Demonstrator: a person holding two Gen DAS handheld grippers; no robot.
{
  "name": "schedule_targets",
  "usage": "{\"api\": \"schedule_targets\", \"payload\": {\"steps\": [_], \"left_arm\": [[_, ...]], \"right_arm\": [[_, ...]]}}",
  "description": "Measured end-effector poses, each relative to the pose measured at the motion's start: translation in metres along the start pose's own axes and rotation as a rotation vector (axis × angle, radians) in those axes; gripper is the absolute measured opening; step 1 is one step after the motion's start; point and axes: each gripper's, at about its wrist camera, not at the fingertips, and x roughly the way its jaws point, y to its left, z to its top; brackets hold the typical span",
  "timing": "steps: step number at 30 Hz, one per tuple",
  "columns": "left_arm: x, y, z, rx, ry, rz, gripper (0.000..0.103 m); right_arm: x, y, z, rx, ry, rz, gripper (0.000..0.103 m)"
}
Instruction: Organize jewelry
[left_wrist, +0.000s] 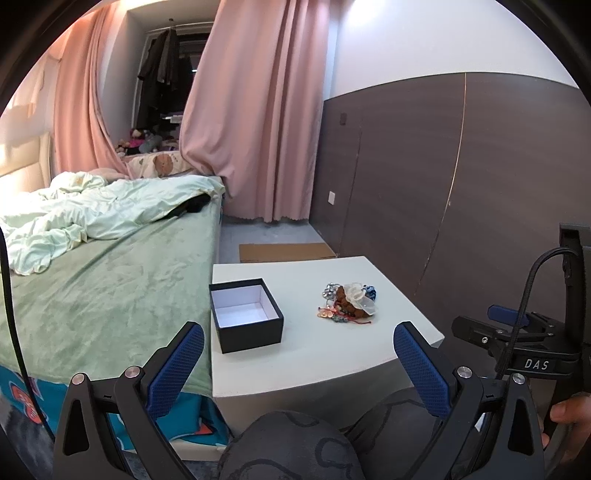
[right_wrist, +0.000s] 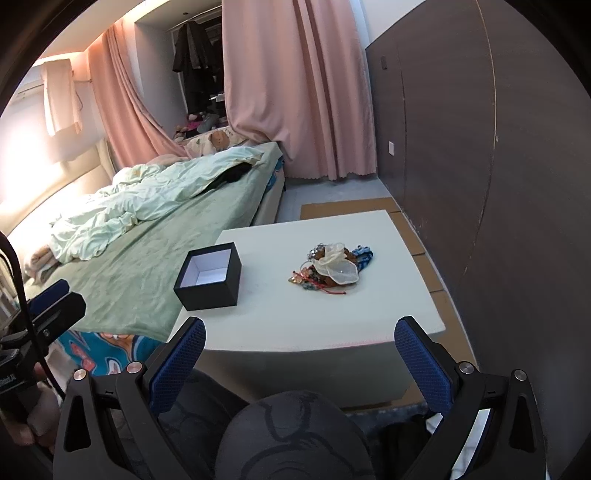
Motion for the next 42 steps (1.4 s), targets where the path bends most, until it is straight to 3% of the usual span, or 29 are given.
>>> {"api": "schedule_targets", "payload": {"steps": [26,42], "left_arm": [[-0.002,0.013,-0.003,-0.007,-0.013,0.019,0.102],[-0.008,0.002,0.003,0.000,-0.020,0.022,0.102]], "right_arm": [[0.000,-0.003,0.001,-0.017,-0.015,-0.026,0.103],[-0.016,-0.009,0.003,-0.016,-0.041,-0.040,0.103]]}}
